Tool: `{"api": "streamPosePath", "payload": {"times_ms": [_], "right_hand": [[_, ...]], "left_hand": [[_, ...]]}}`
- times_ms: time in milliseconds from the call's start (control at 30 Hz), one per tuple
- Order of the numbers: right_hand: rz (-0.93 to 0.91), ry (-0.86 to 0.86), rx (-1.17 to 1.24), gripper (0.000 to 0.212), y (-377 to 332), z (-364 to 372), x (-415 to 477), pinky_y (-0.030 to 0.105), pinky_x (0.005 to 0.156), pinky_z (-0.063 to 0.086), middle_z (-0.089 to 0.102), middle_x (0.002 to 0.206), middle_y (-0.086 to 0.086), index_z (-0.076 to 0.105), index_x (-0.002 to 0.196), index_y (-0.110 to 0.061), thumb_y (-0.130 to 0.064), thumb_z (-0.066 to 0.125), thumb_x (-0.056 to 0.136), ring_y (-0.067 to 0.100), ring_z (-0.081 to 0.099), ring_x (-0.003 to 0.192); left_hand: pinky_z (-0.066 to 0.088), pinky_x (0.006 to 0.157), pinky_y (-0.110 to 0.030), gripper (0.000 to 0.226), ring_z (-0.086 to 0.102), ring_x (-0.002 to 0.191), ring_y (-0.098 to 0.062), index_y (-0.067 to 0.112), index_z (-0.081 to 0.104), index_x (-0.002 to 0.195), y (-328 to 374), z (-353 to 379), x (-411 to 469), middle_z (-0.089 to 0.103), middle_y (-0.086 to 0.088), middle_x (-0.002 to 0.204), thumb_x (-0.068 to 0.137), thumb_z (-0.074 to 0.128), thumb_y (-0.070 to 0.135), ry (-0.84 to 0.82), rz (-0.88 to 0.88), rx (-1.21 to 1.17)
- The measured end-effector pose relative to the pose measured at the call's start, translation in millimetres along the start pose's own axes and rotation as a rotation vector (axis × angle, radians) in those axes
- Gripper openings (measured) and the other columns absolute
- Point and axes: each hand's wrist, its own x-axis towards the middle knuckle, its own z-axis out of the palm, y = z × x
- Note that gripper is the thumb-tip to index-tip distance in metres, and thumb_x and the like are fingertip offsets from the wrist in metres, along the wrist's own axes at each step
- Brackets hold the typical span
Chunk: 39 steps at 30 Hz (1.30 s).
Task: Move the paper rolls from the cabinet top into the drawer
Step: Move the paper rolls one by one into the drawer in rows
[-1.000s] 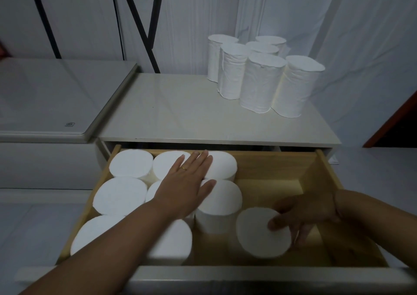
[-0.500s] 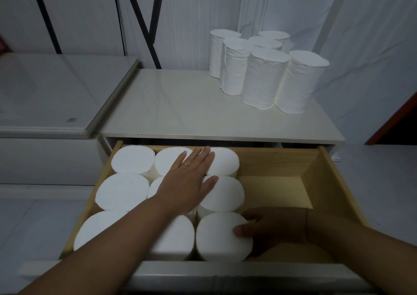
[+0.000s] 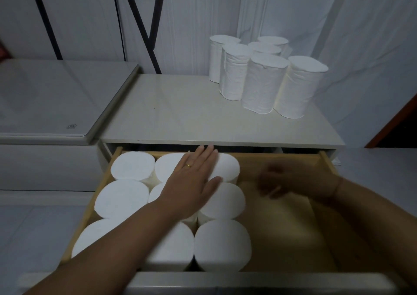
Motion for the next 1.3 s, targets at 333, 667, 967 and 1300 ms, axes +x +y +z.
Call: {"api": "streamPosePath", "payload": {"times_ms": [333,667,967,1300], "right_hand": [[-0.180,0.967,0.250,0.027,2,-82,82,0.017,0.073,0.048,0.055,0.079,-0.005,0.055,0.098,-0.013,-0.019,0.071,0.077,0.011,0.055,0.076],[-0.408,1.112,0.028,0.046,-28,-66,116,0.019,0.095,0.040,0.043,0.125,0.006,0.046,0.120,-0.010,-0.017,0.066,0.079,0.015,0.049,0.111],[-0.479,0.987,-0.543,0.062,-61,-112,146,0.035,0.109,0.027,0.048,0.131,0.008,0.044,0.127,-0.009,-0.035,0.070,0.077,0.025,0.044,0.121],[-0.106,0.818,-0.929,0.064,-82,-127,164,0.045,0.109,0.024,0.054,0.126,0.018,0.046,0.127,-0.010,-0.059,0.045,0.085,0.035,0.048,0.117]], "left_hand": [[-0.005,0.118,-0.036,0.062,-0.006,0.145,-0.011,0.023,0.007,0.150,6,-4,48,0.003,0.005,0.159,0.096,0.016,0.051,-0.003,-0.061,0.066],[-0.010,0.118,-0.037,0.071,-0.010,0.145,-0.011,0.025,0.003,0.150,6,8,41,0.000,0.007,0.159,0.088,-0.004,0.060,0.053,-0.059,0.105],[-0.015,0.116,-0.034,0.068,-0.016,0.143,-0.008,0.028,-0.003,0.149,4,10,41,-0.006,0.011,0.157,0.090,-0.003,0.061,0.059,-0.063,0.087],[-0.016,0.116,-0.035,0.070,-0.018,0.143,-0.008,0.029,-0.006,0.148,4,10,40,-0.007,0.011,0.158,0.087,-0.008,0.063,0.061,-0.066,0.072]]}}
